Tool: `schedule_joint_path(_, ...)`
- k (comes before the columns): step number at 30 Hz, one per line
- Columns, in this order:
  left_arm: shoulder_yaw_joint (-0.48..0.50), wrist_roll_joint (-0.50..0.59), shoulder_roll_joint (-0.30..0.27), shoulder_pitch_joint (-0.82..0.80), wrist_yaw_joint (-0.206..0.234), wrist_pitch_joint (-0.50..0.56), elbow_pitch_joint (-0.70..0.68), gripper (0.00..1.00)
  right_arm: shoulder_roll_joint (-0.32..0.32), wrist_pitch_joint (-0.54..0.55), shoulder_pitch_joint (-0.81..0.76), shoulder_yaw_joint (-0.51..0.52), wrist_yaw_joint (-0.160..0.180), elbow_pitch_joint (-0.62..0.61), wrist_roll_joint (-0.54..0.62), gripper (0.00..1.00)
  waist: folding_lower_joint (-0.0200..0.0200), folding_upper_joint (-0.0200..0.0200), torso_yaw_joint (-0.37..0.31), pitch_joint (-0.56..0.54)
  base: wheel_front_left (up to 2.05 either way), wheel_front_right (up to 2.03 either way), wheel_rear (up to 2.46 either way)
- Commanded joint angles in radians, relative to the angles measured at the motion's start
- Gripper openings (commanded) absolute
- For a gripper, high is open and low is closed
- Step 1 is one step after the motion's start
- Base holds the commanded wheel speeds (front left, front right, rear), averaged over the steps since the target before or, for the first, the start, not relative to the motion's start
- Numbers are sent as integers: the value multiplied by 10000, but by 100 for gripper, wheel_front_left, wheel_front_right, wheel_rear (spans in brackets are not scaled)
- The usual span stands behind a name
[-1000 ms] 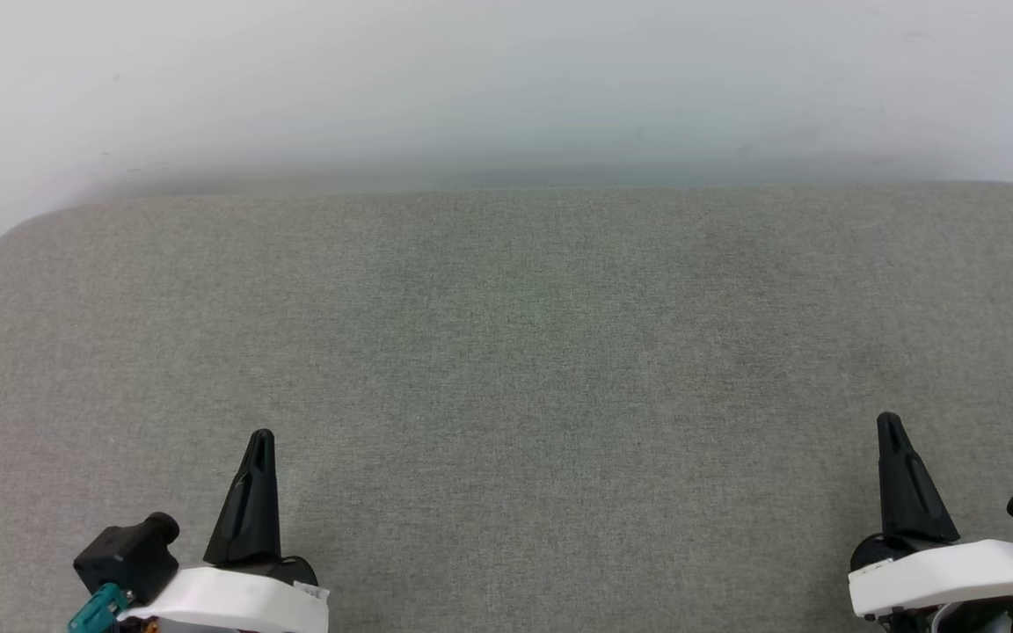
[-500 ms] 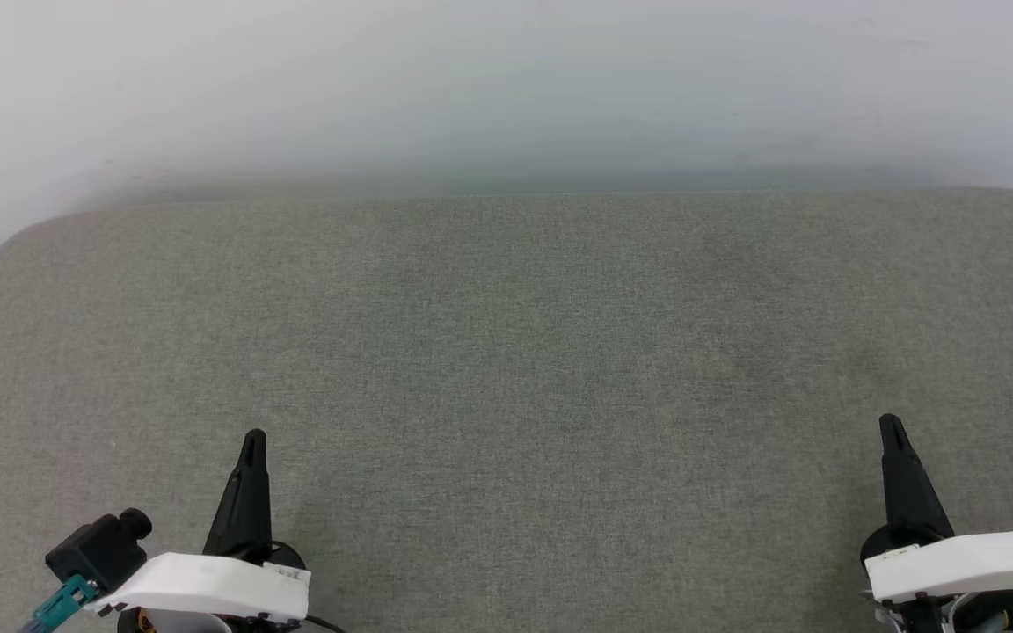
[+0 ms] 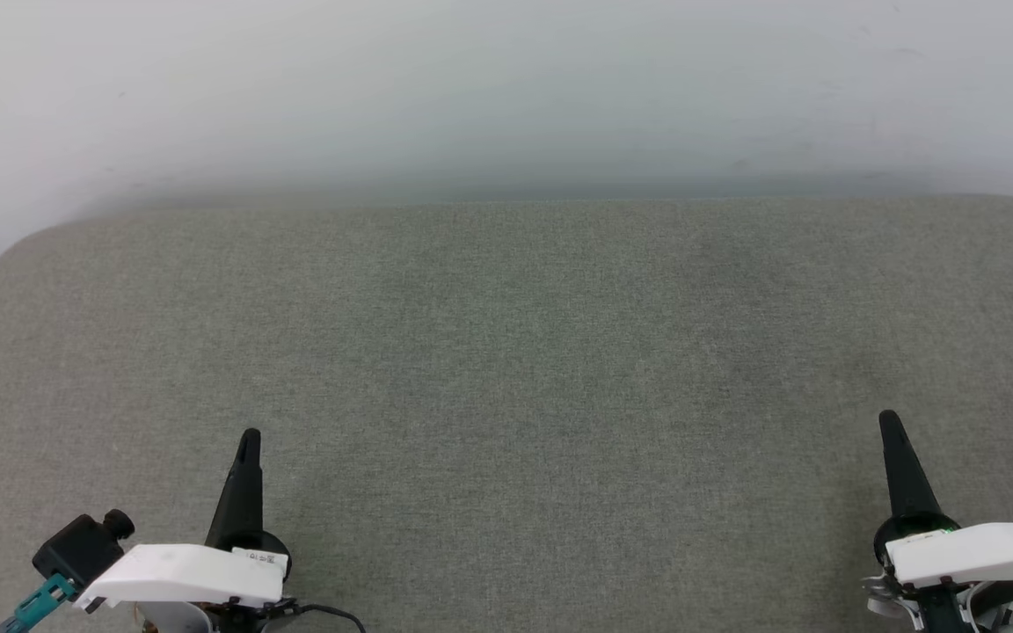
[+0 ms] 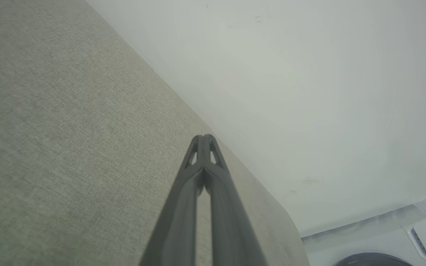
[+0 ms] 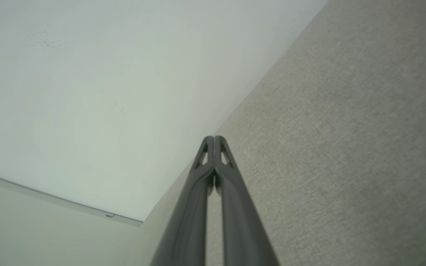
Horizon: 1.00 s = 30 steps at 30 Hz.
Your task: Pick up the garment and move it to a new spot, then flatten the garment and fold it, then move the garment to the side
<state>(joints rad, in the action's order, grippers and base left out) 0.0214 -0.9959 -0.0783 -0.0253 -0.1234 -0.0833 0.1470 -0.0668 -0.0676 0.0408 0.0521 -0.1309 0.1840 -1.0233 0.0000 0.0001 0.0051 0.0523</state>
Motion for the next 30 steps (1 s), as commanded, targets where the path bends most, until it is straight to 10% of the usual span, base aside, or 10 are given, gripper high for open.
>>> schedule_joint_path(1, 55, -291, -43, -228, -49, 56, -36, 0, -90, 59, 241, 25, 1, -58, -287, 0, 0, -1, -1, -9, 0, 0, 0)
schedule_joint_path(30, 289, -3319, -35, -530, -61, 832, 450, 0, -67, 821, 500, 192, 2, 263, -3120, 0, 0, -1, -21, -207, 0, 0, 0)
